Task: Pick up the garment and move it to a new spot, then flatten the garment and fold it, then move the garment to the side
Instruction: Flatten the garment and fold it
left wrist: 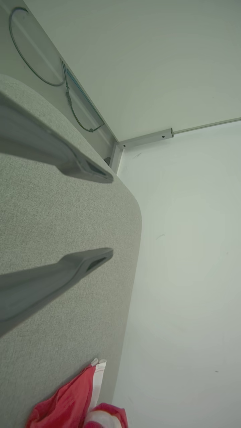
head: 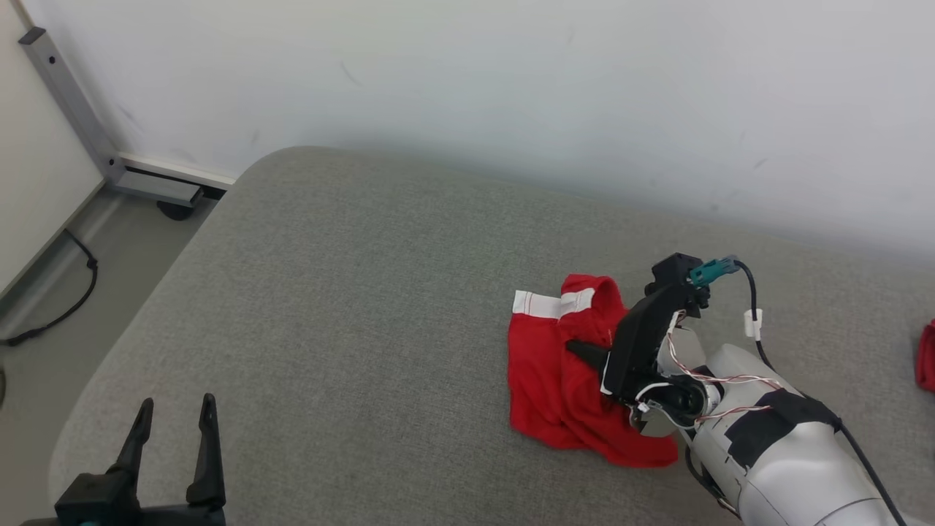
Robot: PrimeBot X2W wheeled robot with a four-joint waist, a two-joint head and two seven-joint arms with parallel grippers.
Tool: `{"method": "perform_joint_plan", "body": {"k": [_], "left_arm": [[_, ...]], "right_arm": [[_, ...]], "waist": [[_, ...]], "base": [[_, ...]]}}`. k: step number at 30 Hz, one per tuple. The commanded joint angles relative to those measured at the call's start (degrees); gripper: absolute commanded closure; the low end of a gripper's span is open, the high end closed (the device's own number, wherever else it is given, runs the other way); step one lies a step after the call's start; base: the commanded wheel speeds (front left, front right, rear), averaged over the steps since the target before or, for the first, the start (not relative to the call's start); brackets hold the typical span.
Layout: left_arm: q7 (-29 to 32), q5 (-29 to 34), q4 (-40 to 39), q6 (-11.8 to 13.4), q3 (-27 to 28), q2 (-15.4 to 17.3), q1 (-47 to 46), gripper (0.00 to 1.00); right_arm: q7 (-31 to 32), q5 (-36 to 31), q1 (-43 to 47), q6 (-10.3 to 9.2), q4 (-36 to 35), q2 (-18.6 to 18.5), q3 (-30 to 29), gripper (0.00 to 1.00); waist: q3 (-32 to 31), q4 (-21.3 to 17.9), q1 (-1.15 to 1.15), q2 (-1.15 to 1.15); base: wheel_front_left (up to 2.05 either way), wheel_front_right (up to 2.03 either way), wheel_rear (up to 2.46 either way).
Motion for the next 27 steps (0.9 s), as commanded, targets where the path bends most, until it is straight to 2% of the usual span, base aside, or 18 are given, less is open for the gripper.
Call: {"method": "perform_joint_plan", "body": {"k": [1, 11, 12, 13, 14, 15, 24, 27], "left_arm": [[-0.3, 0.4, 0.3, -0.3, 0.1, 0.0, -0.9, 0.00], [-0.3, 1.0, 1.3, -1.1, -0.1, -1.0, -1.6, 0.00], [-0.3, 1.0, 1.4, -1.2, 0.0, -1.1, -1.6, 0.00], [-0.3, 1.1, 1.4, -1.3, 0.1, -1.1, -1.6, 0.00], [-0.3, 1.1, 1.5, -1.2, 0.3, -1.0, -1.6, 0.00], [-0.3, 1.1, 1.6, -1.3, 0.4, -1.0, -1.5, 0.00], [-0.3, 1.5, 1.3, -1.4, 1.6, -0.7, -0.3, 0.00], [-0.3, 1.7, 0.9, -1.3, 1.9, -0.4, 0.3, 0.00]], "right_arm": [[-0.4, 0.9, -0.5, -0.04, -0.2, 0.0, 0.6, 1.00], [-2.1, 4.5, -2.2, -0.04, 3.1, -0.1, 5.1, 1.00], [-2.5, 5.0, -2.4, -0.04, 3.5, -0.1, 5.6, 0.96], [-2.8, 5.3, -2.6, -0.04, 3.8, -0.1, 6.0, 0.53], [-3.2, 5.8, -2.7, -0.04, 4.2, -0.1, 6.3, 0.20], [-3.4, 6.3, -2.9, -0.04, 4.4, -0.1, 6.6, 0.00], [-7.6, 8.9, -3.9, -0.04, 2.6, -0.2, 7.3, 0.00], [-10.5, 7.9, -3.5, -0.04, 0.9, -2.6, 7.4, 0.00]], "waist": [[0.2, 0.7, 0.00, 0.00], [0.4, 1.8, 0.00, 0.00], [0.4, 1.8, 0.00, 0.00], [0.4, 1.8, 0.00, 0.00], [0.3, 1.7, 0.00, 0.00], [0.3, 1.6, 0.00, 0.00], [-0.5, -0.4, 0.00, 0.00], [-0.8, -1.2, 0.00, 0.00]], "base": [[0.00, 0.00, 0.00], [0.00, 0.00, 0.00], [0.00, 0.00, 0.00], [0.00, 0.00, 0.00], [0.00, 0.00, 0.00], [0.00, 0.00, 0.00], [0.00, 0.00, 0.00], [0.00, 0.00, 0.00]]}}
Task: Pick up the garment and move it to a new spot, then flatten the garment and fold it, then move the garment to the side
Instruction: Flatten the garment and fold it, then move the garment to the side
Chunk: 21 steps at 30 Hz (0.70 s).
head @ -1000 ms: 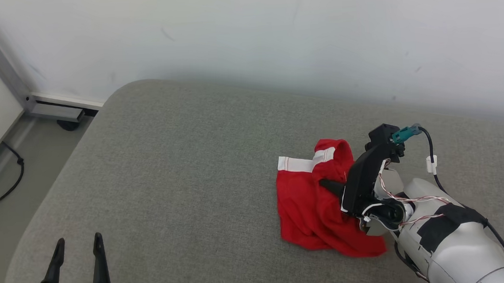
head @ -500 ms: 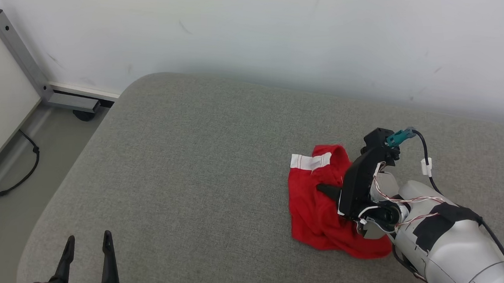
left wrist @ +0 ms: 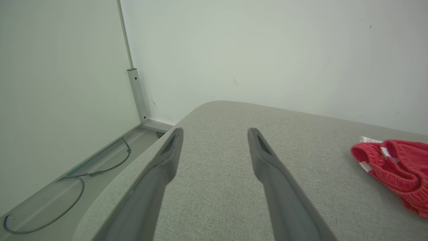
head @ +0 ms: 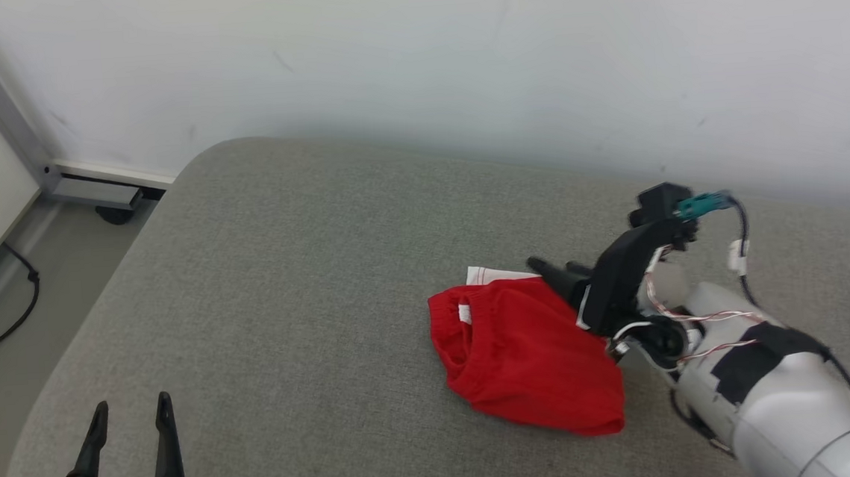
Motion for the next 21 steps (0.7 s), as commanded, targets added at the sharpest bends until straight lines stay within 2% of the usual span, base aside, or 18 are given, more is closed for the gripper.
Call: {"method": "perform_joint_plan", "body": {"k": [1, 6, 11, 21], "left_arm": [[-0.3, 0.8, -0.4, 0.1, 0.4, 0.7, 0.8, 0.00], [-0.3, 1.0, -1.0, 0.3, 0.9, 1.2, 1.5, 0.00], [-0.3, 1.1, -1.6, 0.5, 0.9, 1.4, 2.1, 0.00], [-0.3, 0.7, -1.7, 0.3, 0.2, 0.9, 1.6, 0.00]], "right_arm": [[-2.1, -0.8, 0.2, -0.04, -0.8, -2.3, 0.0, 0.00], [-6.6, -3.5, 1.5, -0.04, -2.0, -6.1, 1.4, 0.00], [-8.0, -5.0, 2.8, -0.04, -1.3, -8.0, 2.4, 0.00], [-1.3, -3.7, 4.8, -0.04, 2.0, -7.1, 3.2, 0.00]], "waist": [[-0.4, -0.8, 0.00, 0.00], [-0.7, -2.1, 0.00, 0.00], [-0.8, -2.8, 0.00, 0.00], [-0.2, -2.4, 0.00, 0.00]], "base": [[0.00, 0.00, 0.00], [0.00, 0.00, 0.00], [0.00, 0.00, 0.00], [0.00, 0.00, 0.00]]}}
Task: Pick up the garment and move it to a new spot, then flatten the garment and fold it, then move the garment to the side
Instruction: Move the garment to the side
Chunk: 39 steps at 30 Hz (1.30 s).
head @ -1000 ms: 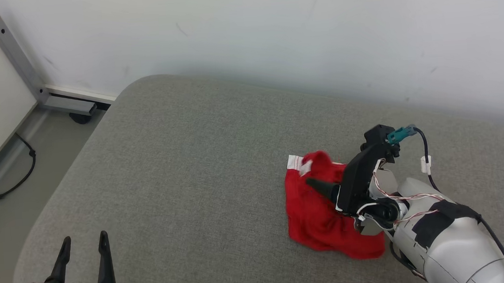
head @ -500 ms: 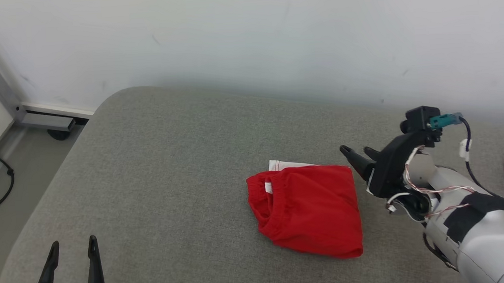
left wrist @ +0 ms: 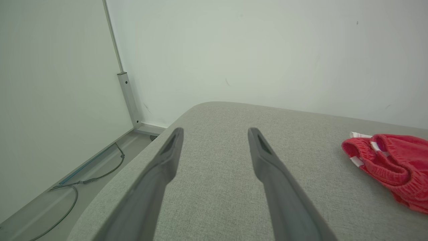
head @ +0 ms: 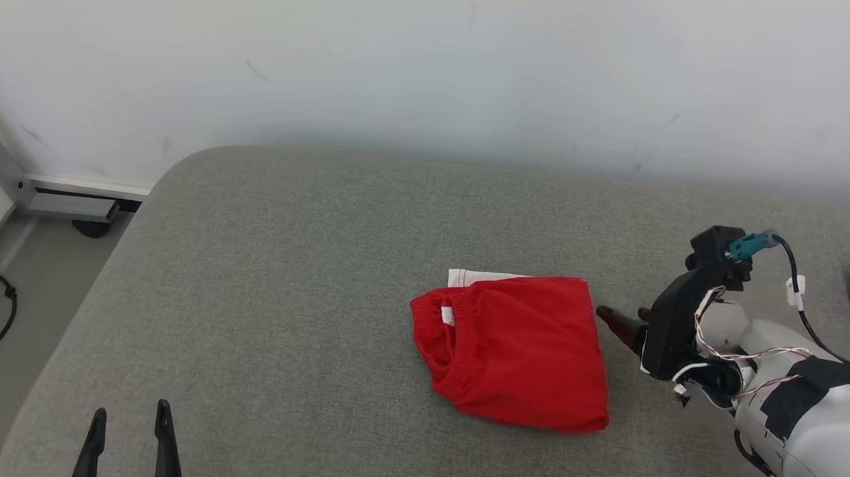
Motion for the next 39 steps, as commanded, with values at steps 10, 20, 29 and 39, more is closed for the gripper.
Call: {"method": "perform_joint_plan", "body": {"k": [10, 20, 29, 39], "left_arm": [[-0.3, -0.3, 0.6, -0.6, -0.1, -0.5, -1.0, 0.00], [-0.3, 0.2, 0.8, -0.9, -0.3, -1.4, -1.8, 0.00], [-0.3, 0.5, 1.4, -1.5, -0.1, -2.2, -2.4, 0.00], [-0.3, 0.9, 1.9, -1.9, 1.0, -2.5, -1.9, 0.00]], "right_arm": [[6.6, 2.6, -0.5, -0.04, 4.8, 2.3, -0.9, 0.00], [11.0, 4.5, -1.7, -0.04, 9.2, 4.1, -1.9, 0.00], [12.7, 4.8, -2.2, -0.04, 10.7, 5.3, -1.8, 1.00], [12.5, 3.5, -3.3, -0.04, 8.1, 2.6, -0.4, 1.00]], "waist": [[0.8, 1.9, 0.00, 0.00], [2.1, 3.5, 0.00, 0.00], [2.7, 4.3, 0.00, 0.00], [1.9, 2.1, 0.00, 0.00]], "base": [[0.00, 0.00, 0.00], [0.00, 0.00, 0.00], [0.00, 0.00, 0.00], [0.00, 0.00, 0.00]]}}
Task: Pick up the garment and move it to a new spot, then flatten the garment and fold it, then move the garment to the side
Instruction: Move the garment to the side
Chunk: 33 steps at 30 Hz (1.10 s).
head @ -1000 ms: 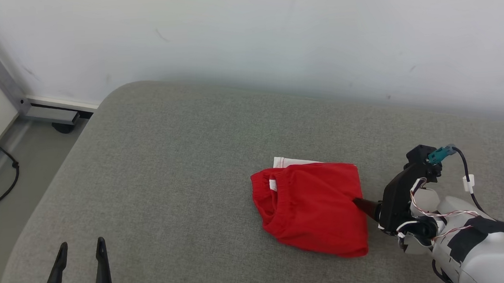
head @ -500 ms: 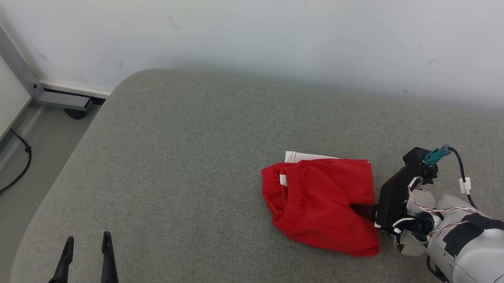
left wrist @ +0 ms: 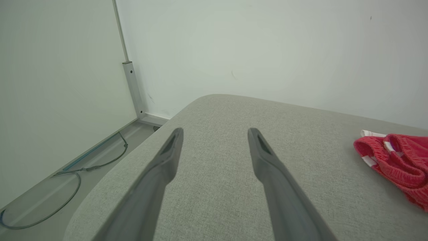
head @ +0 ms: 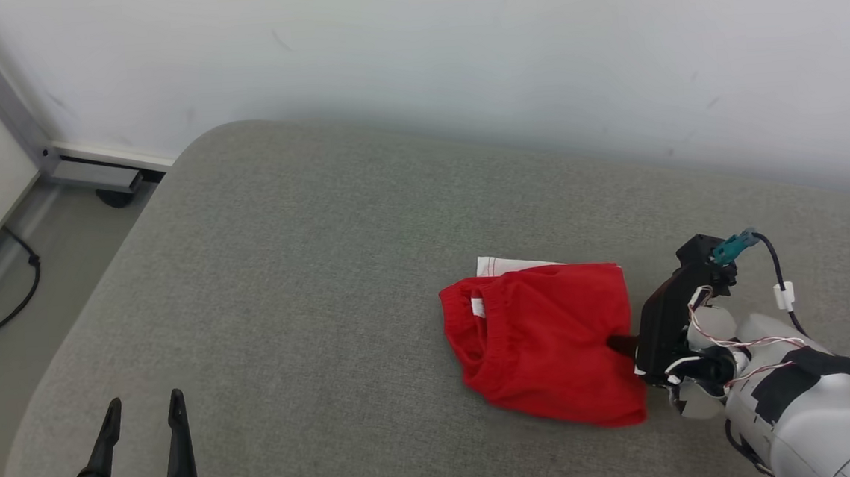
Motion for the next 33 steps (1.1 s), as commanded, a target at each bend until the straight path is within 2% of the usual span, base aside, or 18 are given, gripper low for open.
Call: {"method": "perform_joint_plan", "body": {"k": [1, 11, 21, 33], "left_arm": [[-0.3, 0.3, 0.0, 0.0, 0.3, 0.3, 0.1, 0.00], [-0.3, 0.7, -0.7, -0.4, 0.8, 0.7, 1.0, 0.00], [-0.3, 1.1, -1.2, -0.6, 0.9, 1.0, 0.1, 0.00], [-0.3, 1.5, -1.0, -1.3, 0.3, 1.4, -1.5, 0.00]], "right_arm": [[0.1, -0.6, -0.2, -0.04, -0.6, -1.3, 0.4, 1.00], [3.3, -1.4, 0.3, -0.04, -5.4, -7.8, 2.3, 1.00], [7.9, -4.1, -4.0, -0.04, -7.5, -15.6, 4.5, 1.00], [10.9, -10.3, -11.3, -0.04, -6.8, -22.2, 8.4, 1.00]], "waist": [[-0.6, -1.0, 0.00, 0.00], [-0.8, -6.0, 0.00, 0.00], [0.4, -11.1, 0.00, 0.00], [2.1, -13.4, 0.00, 0.00]], "base": [[0.00, 0.00, 0.00], [0.00, 0.00, 0.00], [0.00, 0.00, 0.00], [0.00, 0.00, 0.00]]}}
